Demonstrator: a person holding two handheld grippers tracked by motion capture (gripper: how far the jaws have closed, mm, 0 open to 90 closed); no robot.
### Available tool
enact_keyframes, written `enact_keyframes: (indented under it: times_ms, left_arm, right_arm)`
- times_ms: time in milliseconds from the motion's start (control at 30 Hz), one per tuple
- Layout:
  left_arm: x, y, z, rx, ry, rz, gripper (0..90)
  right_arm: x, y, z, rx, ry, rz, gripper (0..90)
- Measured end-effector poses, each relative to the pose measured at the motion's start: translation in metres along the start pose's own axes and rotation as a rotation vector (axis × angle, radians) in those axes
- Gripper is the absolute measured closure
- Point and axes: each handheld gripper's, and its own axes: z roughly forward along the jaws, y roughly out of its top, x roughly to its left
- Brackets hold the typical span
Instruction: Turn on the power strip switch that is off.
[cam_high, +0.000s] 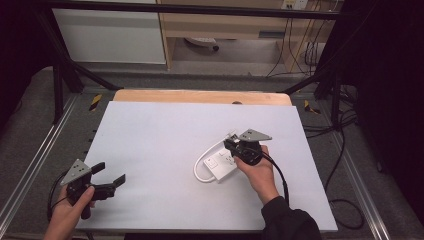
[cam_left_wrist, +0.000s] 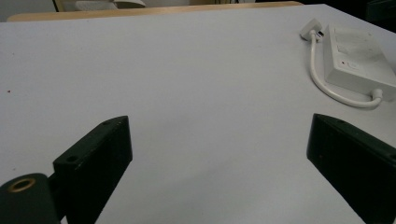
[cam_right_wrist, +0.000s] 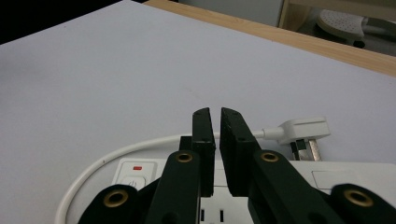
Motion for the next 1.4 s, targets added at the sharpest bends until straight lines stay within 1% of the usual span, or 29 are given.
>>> enact_keyframes:
  times_ms: [33, 133, 233, 567, 900, 933, 1400]
  left_arm:
    - [0.000, 0.000, 0.000, 0.000, -0.002, 0.002, 7.0]
    - [0.000, 0.000, 0.000, 0.000, 0.000, 0.004, 7.0]
    - [0.000, 0.000, 0.000, 0.000, 0.000, 0.001, 7.0]
    - [0.000, 0.000, 0.000, -0.003, -0.004, -0.003, 7.0]
    - [0.000, 0.000, 0.000, -0.002, -0.003, -0.006, 7.0]
    - [0.000, 0.000, 0.000, -0.002, -0.003, -0.006, 7.0]
    - [0.000, 0.000, 0.000, -0.001, -0.003, -0.005, 7.0]
  right_arm:
    - [0.000, -0.001, 0.001, 0.008, 0.001, -0.001, 85.2]
    - [0.001, -0.002, 0.003, 0.011, 0.000, 0.001, 85.5]
    - [0.001, -0.003, 0.004, 0.016, 0.005, 0.010, 86.4]
    - [0.003, -0.008, 0.011, 0.047, 0.019, 0.019, 90.0]
    - [0.004, -0.012, 0.020, 0.079, 0.033, 0.020, 90.0]
    - [0.005, -0.012, 0.020, 0.082, 0.033, 0.026, 90.0]
    - [0.006, -0.017, 0.027, 0.107, 0.032, 0.022, 90.0]
